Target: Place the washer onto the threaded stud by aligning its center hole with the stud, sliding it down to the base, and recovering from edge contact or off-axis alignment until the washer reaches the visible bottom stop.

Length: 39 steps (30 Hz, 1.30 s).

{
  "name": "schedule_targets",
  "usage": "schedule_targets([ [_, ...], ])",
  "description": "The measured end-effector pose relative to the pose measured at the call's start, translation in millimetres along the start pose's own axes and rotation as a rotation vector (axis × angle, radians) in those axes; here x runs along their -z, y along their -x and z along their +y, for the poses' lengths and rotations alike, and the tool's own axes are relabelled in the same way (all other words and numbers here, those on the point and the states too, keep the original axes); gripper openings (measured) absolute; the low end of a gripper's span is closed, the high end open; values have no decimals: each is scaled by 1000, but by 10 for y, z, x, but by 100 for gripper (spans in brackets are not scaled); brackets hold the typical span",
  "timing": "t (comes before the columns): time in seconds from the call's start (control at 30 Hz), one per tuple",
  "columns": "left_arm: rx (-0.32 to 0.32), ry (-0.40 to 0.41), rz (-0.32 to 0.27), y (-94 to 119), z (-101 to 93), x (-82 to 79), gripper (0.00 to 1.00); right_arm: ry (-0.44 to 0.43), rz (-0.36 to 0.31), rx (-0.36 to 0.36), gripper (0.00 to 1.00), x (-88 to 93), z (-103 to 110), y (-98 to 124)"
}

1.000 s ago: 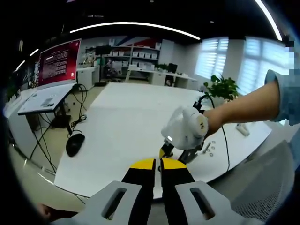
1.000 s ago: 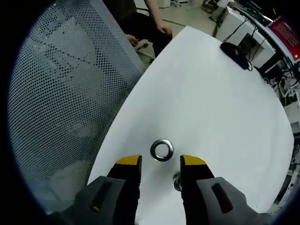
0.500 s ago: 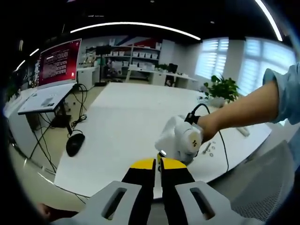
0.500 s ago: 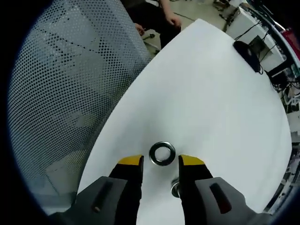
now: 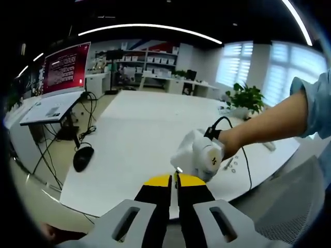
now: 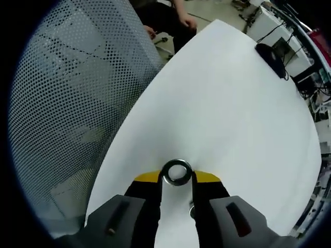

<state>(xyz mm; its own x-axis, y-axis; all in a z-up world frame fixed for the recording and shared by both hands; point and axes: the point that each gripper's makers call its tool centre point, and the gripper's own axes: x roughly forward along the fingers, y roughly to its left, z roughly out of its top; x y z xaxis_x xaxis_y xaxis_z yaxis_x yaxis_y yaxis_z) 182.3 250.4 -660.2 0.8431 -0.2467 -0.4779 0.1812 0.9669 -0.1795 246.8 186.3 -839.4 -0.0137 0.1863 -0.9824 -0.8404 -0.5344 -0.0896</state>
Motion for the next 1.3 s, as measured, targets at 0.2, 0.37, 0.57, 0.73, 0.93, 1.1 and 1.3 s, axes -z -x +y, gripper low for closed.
schedule_targets([
  [0.2, 0, 0, 1, 2, -1, 3, 1, -53, -43, 26, 23, -47, -47, 139],
  [0.37, -1, 1, 4, 2, 1, 8, 1, -95, -79, 19, 23, -70, -54, 302],
  [0.57, -1, 1, 8, 1, 0, 14, 1, -89, -89, 39, 23, -38, -94, 507],
  [0.73, -1, 0, 8, 2, -1, 15, 1, -98, -74, 34, 23, 16, -95, 649],
  [0.93, -1, 0, 9, 1, -3, 15, 1, -90, -45, 55, 23, 130, -155, 775],
  [1.1, -1, 0, 6, -1, -2, 12, 1, -102, -14, 63, 23, 249, -213, 814],
  [1.3, -1, 0, 8, 0, -2, 16, 1, -109, 20, 69, 23, 358, -299, 808],
])
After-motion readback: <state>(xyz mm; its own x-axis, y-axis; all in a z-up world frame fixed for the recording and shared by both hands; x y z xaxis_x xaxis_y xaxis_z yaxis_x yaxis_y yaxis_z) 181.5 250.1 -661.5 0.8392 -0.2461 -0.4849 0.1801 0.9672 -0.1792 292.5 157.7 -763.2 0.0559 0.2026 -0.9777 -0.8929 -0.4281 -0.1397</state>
